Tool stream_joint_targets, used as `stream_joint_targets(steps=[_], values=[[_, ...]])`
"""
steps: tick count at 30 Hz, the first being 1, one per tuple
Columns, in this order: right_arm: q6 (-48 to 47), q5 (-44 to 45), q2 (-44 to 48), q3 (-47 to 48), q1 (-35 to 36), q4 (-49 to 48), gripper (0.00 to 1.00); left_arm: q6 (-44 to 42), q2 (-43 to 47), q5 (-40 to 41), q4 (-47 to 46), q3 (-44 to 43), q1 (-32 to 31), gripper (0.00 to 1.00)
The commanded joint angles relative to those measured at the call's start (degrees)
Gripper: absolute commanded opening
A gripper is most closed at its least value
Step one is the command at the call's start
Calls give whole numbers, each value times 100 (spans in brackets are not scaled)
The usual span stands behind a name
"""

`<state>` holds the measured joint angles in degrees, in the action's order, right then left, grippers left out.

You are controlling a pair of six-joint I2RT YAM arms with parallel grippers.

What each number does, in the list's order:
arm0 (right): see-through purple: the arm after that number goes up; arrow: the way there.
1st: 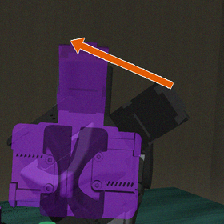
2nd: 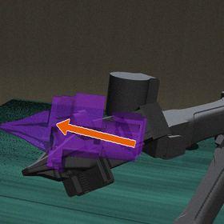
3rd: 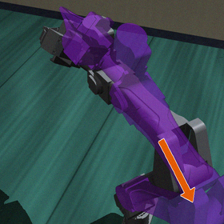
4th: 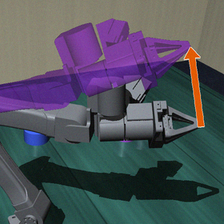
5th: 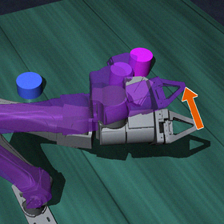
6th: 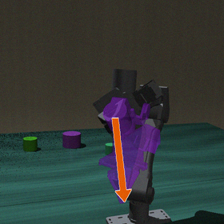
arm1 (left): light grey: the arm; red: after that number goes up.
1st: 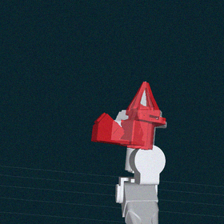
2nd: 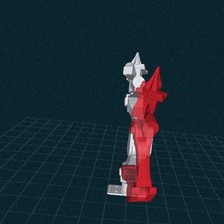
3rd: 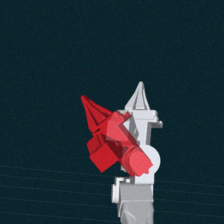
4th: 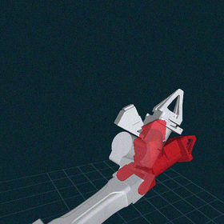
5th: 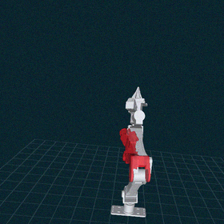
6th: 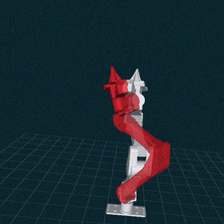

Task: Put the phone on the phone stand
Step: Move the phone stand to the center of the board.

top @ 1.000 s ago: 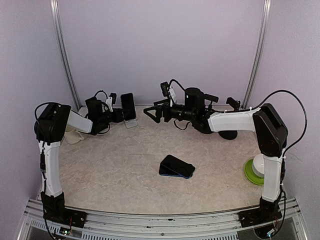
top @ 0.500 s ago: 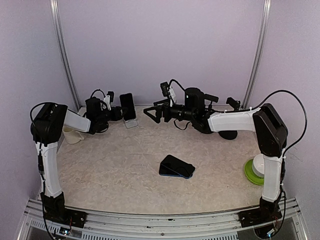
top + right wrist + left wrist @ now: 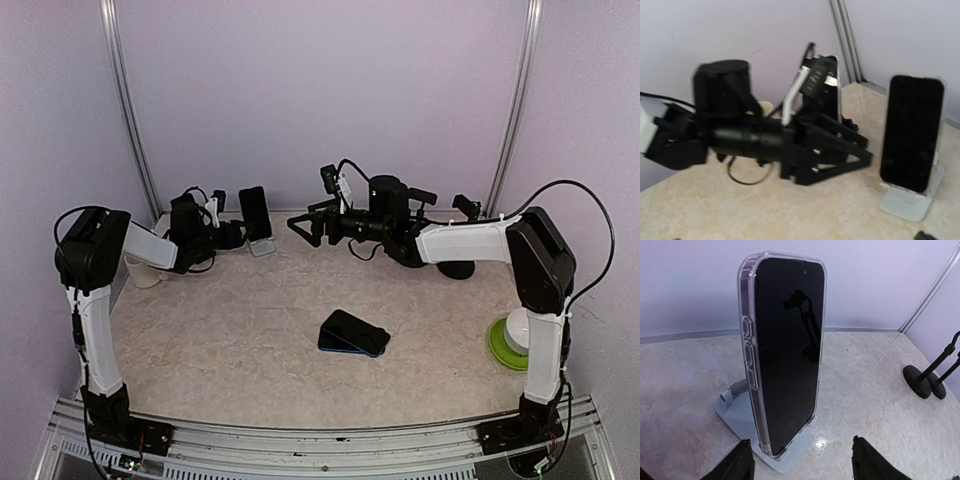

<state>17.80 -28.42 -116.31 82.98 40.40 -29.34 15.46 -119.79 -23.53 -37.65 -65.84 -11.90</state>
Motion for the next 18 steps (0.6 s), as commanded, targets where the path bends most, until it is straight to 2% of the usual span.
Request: stream_joint_targets(steps=[1,2,3,13,18], values=[[-251,327,397,0,55,382,100,208,501,127,-24,326,46,76],[-313,430,452,-50,58,462,100,246,591,132,-28,414,41,93],[-370,521,505,-92,56,568,100,290,693,107,-44,500,40,98],[-813,1377,1146,-107,55,2162,100,294,1751,220,329,1103,-123,99],[-1052,2017,1558,-297,55,2652,100,171,2246,314,707,1208,-466,99]])
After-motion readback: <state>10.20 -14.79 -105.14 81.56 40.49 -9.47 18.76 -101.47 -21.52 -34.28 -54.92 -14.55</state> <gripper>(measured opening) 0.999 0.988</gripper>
